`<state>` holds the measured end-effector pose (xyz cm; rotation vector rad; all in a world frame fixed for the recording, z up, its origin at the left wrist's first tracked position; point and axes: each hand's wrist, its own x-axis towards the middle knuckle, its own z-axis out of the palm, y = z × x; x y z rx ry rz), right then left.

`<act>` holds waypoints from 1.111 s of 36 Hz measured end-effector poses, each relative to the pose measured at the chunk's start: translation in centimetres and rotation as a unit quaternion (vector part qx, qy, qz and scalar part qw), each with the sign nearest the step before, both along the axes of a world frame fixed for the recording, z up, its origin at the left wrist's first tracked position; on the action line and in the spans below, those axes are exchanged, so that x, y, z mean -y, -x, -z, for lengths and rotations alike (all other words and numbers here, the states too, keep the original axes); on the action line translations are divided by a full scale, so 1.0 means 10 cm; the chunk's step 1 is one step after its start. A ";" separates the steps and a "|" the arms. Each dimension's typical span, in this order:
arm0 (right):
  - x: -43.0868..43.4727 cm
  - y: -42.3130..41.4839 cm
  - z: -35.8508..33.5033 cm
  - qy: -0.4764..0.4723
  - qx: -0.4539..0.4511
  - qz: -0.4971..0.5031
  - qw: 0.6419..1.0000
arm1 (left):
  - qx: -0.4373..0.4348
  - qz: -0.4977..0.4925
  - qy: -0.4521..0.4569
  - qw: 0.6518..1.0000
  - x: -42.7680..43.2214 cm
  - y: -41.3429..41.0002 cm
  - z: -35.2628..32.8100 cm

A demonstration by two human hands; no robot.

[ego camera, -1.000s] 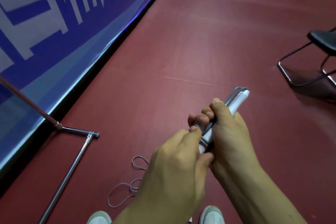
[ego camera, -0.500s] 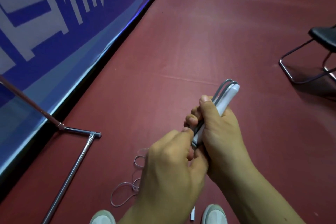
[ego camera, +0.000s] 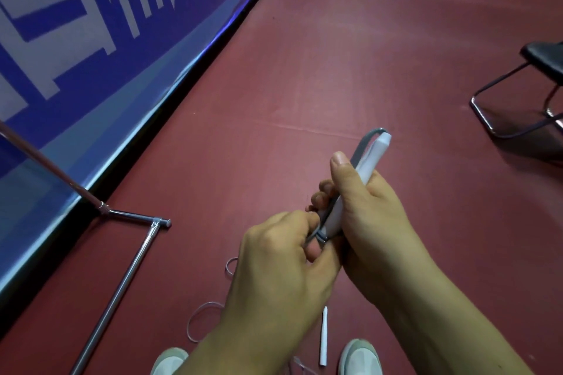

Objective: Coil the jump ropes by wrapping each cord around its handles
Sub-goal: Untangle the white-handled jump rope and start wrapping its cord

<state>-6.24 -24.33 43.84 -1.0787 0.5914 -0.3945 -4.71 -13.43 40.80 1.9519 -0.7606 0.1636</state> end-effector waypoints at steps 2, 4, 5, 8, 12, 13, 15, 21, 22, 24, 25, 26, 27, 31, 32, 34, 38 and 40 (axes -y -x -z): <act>0.02 -0.01 -0.04 -0.039 -0.003 -0.005 0.999 | -0.084 0.022 0.041 0.995 -0.02 -0.03 -0.02; 0.07 -0.01 -0.07 -0.091 0.013 -0.021 0.996 | -0.178 0.048 0.085 0.979 -0.05 -0.10 -0.07; 0.09 0.00 -0.09 -0.112 0.027 -0.032 0.993 | -0.209 0.059 0.097 0.971 -0.06 -0.14 -0.09; 0.12 0.06 -0.18 -0.124 0.057 -0.085 0.987 | -0.289 0.085 0.135 0.944 -0.10 -0.22 -0.17; 0.16 0.11 -0.21 -0.091 0.070 -0.134 0.984 | -0.386 0.121 0.198 0.893 -0.13 -0.26 -0.14; 0.20 0.12 -0.20 -0.086 0.064 -0.143 0.984 | -0.401 0.131 0.206 0.883 -0.12 -0.26 -0.12; 0.25 0.14 -0.21 -0.066 0.044 -0.168 0.983 | -0.428 0.149 0.211 0.866 -0.11 -0.26 -0.11; 0.30 0.09 -0.15 -0.113 -0.003 -0.175 0.978 | -0.487 0.169 0.181 0.837 -0.08 -0.29 -0.06; 0.30 0.08 -0.14 -0.131 -0.011 -0.171 0.976 | -0.491 0.164 0.174 0.838 -0.08 -0.30 -0.05; 0.31 0.07 -0.09 -0.166 -0.024 -0.161 0.973 | -0.483 0.154 0.146 0.850 -0.09 -0.32 -0.06; 0.32 0.06 -0.07 -0.177 -0.025 -0.159 0.971 | -0.468 0.151 0.123 0.862 -0.10 -0.34 -0.05; 0.31 0.07 -0.05 -0.183 -0.025 -0.158 0.970 | -0.448 0.153 0.095 0.875 -0.12 -0.35 -0.07; 0.31 0.07 -0.03 -0.186 -0.023 -0.158 0.969 | -0.428 0.155 0.067 0.888 -0.13 -0.37 -0.08; 0.24 0.10 0.02 -0.190 -0.026 -0.163 0.968 | -0.353 0.153 -0.013 0.923 -0.20 -0.41 -0.11; 0.22 0.10 0.03 -0.189 -0.029 -0.165 0.968 | -0.326 0.148 -0.042 0.933 -0.21 -0.43 -0.11; 0.20 0.09 0.04 -0.199 -0.029 -0.166 0.965 | -0.274 0.126 -0.099 0.948 -0.23 -0.44 -0.10; 0.19 0.09 0.04 -0.231 -0.020 -0.182 0.956 | -0.200 0.097 -0.162 0.962 -0.26 -0.43 -0.14; 0.19 0.08 0.05 -0.250 -0.020 -0.185 0.950 | -0.179 0.087 -0.172 0.965 -0.27 -0.42 -0.16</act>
